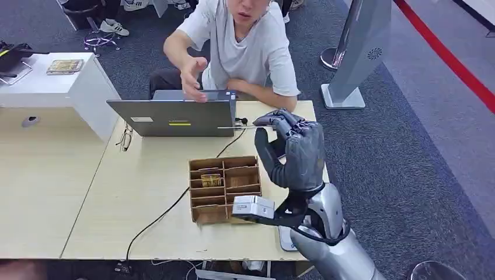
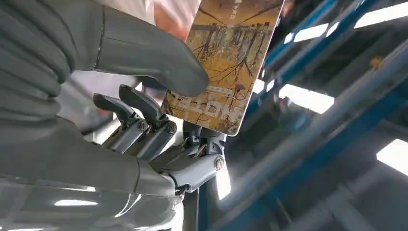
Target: Pass the card to the sensor for recognition and then transmit it.
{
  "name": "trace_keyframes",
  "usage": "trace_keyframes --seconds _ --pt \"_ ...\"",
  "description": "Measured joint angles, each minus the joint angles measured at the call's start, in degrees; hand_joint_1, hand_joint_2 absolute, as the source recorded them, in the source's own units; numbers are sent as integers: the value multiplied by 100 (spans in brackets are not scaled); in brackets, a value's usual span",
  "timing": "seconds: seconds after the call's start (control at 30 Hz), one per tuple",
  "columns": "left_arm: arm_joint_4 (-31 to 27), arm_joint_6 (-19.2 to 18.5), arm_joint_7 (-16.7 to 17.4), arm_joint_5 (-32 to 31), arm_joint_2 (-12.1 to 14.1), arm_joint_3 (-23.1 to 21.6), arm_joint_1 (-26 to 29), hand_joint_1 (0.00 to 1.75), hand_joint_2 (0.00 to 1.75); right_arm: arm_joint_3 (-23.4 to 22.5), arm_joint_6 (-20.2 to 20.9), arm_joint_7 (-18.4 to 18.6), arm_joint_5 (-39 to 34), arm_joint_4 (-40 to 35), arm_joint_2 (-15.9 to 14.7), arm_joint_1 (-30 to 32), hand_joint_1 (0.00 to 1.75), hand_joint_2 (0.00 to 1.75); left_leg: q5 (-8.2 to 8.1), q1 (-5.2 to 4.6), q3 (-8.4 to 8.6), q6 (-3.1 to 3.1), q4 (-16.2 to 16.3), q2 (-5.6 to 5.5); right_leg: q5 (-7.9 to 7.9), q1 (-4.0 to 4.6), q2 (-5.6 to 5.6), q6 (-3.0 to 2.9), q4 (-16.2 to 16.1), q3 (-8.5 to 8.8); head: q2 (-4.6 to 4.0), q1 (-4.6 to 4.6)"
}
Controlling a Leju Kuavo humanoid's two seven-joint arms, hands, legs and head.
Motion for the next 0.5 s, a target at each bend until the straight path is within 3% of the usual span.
trace_keyframes --seconds 0.07,0.1,0.13,0.17,0.27,0.5 --pt "0 -96 212 -253 0 -197 -94 0 0 -125 -846 500 1683 125 369 -117 175 175 0 0 0 0 0 0 0 0 0 0 0 0 0 2" --pt "0 -70 269 -555 -64 -420 -92 0 0 -365 -1160 951 3051 225 583 -152 175 175 0 -1 0 0 0 -1 0 -1 -1 0 0 1 0 2" --pt "0 -26 264 -629 -109 -502 -75 0 0 -483 -1230 1050 3497 251 616 -152 175 175 0 -1 -1 0 0 -1 1 -1 0 0 0 1 0 0" --pt "0 -22 275 -664 -144 -555 -71 0 0 -559 -1252 1112 3772 280 647 -154 175 175 0 -1 -1 0 0 -1 1 -1 0 0 0 1 0 4" --pt "0 -41 319 -736 -203 -671 -63 0 0 -693 -1250 1259 4277 383 730 -174 150 175 0 -1 -3 1 0 -2 0 -1 -1 0 -1 1 0 4" --pt "0 -129 435 -889 -234 -898 -75 0 0 -796 -994 1639 5041 791 854 -391 152 175 1 3 0 0 0 0 1 0 0 -1 0 0 0 2"
